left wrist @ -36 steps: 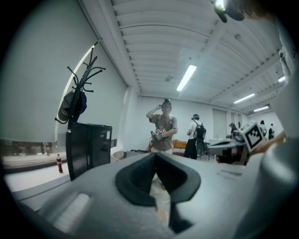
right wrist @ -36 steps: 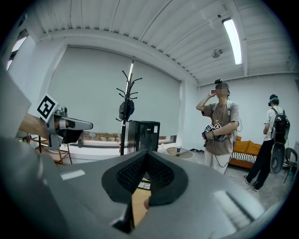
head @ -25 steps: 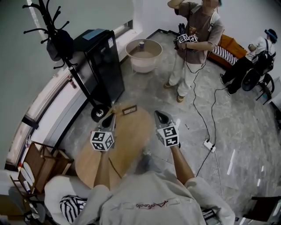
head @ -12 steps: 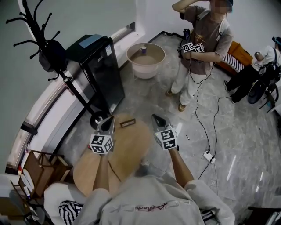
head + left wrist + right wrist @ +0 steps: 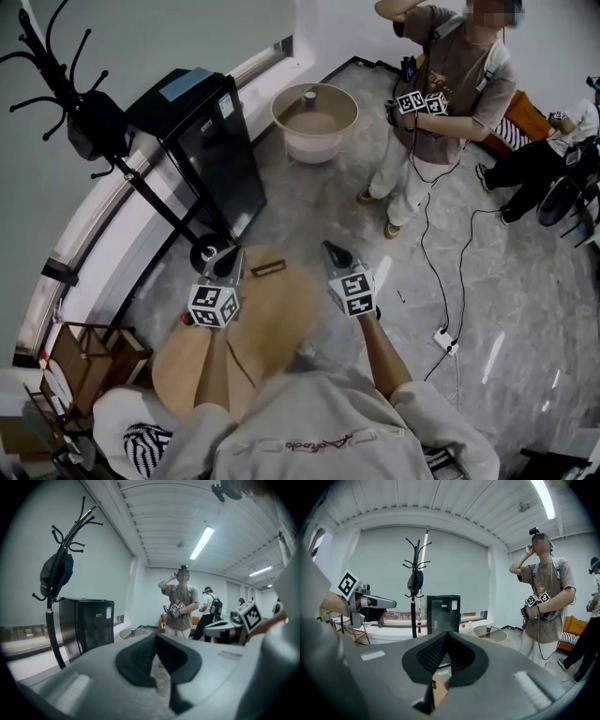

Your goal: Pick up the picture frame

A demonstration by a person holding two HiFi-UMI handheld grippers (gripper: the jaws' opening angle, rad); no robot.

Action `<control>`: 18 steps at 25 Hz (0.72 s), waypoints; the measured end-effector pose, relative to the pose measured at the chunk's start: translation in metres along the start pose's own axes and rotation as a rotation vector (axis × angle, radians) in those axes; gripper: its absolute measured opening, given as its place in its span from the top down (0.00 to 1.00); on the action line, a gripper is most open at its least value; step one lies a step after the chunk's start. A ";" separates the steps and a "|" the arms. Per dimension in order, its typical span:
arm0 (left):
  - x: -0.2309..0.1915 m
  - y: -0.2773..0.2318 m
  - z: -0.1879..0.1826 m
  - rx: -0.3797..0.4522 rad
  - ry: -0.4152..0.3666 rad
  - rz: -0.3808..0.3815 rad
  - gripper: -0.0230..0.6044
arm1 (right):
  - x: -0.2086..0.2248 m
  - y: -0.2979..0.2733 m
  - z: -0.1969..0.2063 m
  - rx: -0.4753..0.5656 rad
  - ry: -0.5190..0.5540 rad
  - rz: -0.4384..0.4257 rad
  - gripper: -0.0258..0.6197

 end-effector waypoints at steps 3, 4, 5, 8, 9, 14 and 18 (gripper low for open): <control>-0.008 -0.010 0.001 -0.009 0.010 -0.011 0.96 | 0.008 -0.013 0.000 -0.010 -0.006 -0.008 0.96; -0.010 -0.012 0.002 -0.012 0.015 -0.016 0.96 | 0.009 -0.017 0.001 -0.018 -0.007 -0.012 0.96; -0.011 -0.013 0.004 -0.016 0.021 -0.019 0.96 | 0.010 -0.020 0.003 -0.026 -0.009 -0.017 0.96; -0.016 -0.017 0.009 -0.027 0.028 -0.028 0.96 | 0.009 -0.029 0.006 -0.032 -0.009 -0.031 0.96; -0.020 -0.018 0.009 -0.027 0.030 -0.031 0.96 | 0.009 -0.034 0.006 -0.036 -0.008 -0.036 0.96; -0.037 -0.018 0.022 -0.044 0.054 -0.047 0.96 | -0.004 -0.053 0.012 -0.076 -0.013 -0.065 0.96; -0.060 -0.025 0.030 -0.050 0.063 -0.056 0.96 | -0.007 -0.077 0.006 -0.068 -0.006 -0.070 0.96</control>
Point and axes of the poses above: the fingertips, and each gripper's own axes: y backward along the fingers, x to its right, z out of its underside, the point moved 4 cm from there along y, backward along the fingers, and after that the axes turned 14 degrees about -x, right-handed, at the moved point
